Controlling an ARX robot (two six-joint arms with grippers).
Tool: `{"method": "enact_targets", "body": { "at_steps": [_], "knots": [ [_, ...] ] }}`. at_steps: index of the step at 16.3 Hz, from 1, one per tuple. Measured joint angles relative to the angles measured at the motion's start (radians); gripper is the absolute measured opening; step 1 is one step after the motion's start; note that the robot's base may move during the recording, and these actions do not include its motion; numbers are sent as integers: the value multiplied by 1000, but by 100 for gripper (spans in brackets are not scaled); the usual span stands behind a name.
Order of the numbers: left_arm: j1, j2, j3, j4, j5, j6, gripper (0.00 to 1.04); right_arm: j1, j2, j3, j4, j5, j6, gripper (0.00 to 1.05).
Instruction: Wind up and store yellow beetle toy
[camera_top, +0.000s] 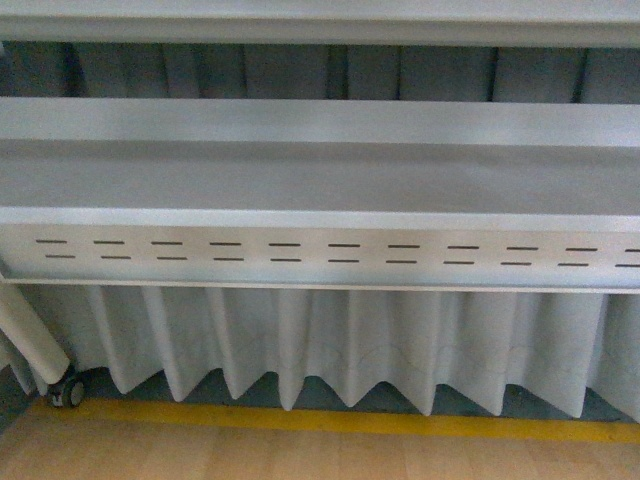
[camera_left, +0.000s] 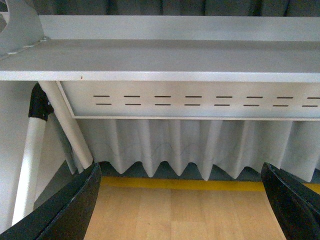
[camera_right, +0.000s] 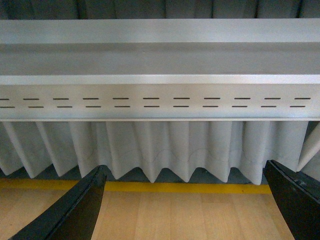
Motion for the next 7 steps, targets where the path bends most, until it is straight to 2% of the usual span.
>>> {"method": "enact_targets", "body": {
  "at_steps": [7],
  "knots": [
    [0, 0, 0, 0, 0, 0, 98, 0, 0, 0, 0, 0, 0, 98]
  ]
}}
